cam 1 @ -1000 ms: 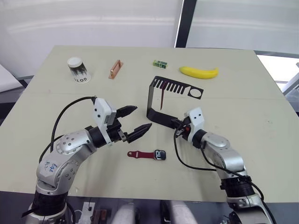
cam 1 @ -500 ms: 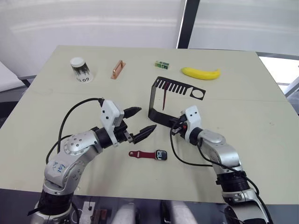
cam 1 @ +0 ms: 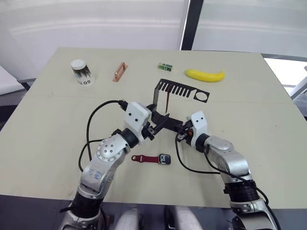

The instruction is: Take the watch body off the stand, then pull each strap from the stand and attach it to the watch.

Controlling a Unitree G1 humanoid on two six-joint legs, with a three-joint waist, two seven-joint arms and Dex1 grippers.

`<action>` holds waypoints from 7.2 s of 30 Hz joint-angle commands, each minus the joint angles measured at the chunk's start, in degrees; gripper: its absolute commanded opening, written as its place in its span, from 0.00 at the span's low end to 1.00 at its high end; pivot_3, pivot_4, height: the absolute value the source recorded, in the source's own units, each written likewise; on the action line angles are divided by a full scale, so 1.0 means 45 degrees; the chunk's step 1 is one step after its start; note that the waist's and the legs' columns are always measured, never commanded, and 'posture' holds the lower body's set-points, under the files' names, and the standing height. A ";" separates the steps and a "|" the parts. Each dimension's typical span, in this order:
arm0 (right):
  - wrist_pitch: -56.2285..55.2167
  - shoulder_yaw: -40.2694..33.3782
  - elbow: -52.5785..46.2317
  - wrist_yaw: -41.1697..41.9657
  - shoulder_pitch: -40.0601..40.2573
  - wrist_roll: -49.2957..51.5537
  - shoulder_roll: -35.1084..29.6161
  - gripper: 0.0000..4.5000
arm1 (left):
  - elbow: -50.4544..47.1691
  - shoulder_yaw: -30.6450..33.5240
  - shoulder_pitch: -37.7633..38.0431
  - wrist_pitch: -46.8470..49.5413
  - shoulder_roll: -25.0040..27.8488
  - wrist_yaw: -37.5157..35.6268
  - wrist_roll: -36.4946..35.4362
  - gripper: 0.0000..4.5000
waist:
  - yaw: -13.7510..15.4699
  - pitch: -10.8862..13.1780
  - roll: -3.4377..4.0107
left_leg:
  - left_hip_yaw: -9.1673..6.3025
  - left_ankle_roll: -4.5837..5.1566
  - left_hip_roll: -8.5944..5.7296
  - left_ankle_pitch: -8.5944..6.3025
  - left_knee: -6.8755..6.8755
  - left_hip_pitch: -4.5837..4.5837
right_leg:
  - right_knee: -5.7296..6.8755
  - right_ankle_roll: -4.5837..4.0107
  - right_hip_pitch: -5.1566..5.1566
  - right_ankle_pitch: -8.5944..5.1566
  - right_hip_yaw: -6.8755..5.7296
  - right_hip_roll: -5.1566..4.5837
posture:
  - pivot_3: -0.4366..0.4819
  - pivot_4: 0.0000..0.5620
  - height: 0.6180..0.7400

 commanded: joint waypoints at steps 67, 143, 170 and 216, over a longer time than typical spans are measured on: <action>-0.0895 -0.0532 -0.2350 0.1228 0.0663 0.0813 -0.1314 0.00 | -0.1132 0.2566 0.0263 0.1302 0.1400 -0.5540 -0.4442 0.01 | 0.0005 0.0013 0.0009 | -0.0007 -0.0003 0.0002 0.0003 -0.0002 -0.0025 | -0.0020 -0.0002 -0.0011 -0.0001 -0.0005 -0.0005 | 0.48 0.27 1.00; 0.2142 -0.1693 -0.6855 -0.2166 0.0126 1.4417 -0.2009 0.70 | 0.1984 0.2204 -0.2825 0.4317 0.2047 -0.9240 -0.8480 0.00 | 0.0000 0.0042 0.0017 | -0.0024 0.0029 0.0010 -0.0009 -0.0012 -0.0036 | -0.0125 -0.0005 0.0003 -0.0003 -0.0016 -0.0010 | 0.48 0.27 1.00; 0.2131 -0.1831 -0.6679 -0.2236 -0.0024 1.4594 -0.2082 0.52 | 0.1933 0.2179 -0.2835 0.4273 0.2084 -0.9121 -0.8445 0.00 | -0.0002 0.0042 0.0018 | -0.0024 0.0029 0.0010 -0.0009 -0.0014 -0.0036 | -0.0131 -0.0006 0.0003 -0.0003 -0.0014 -0.0010 | 0.48 0.27 1.00; 0.2190 -0.2852 -0.8172 -0.0601 0.1113 1.3819 -0.5038 0.00 | 0.1831 0.1373 -0.2493 0.2639 0.5198 -1.1917 -0.6432 0.97 | 0.0008 0.0048 0.0025 | -0.0026 0.0035 0.0012 -0.0012 -0.0032 -0.0045 | -0.0183 -0.0006 0.0007 -0.0003 -0.0016 -0.0012 | 0.48 0.27 1.00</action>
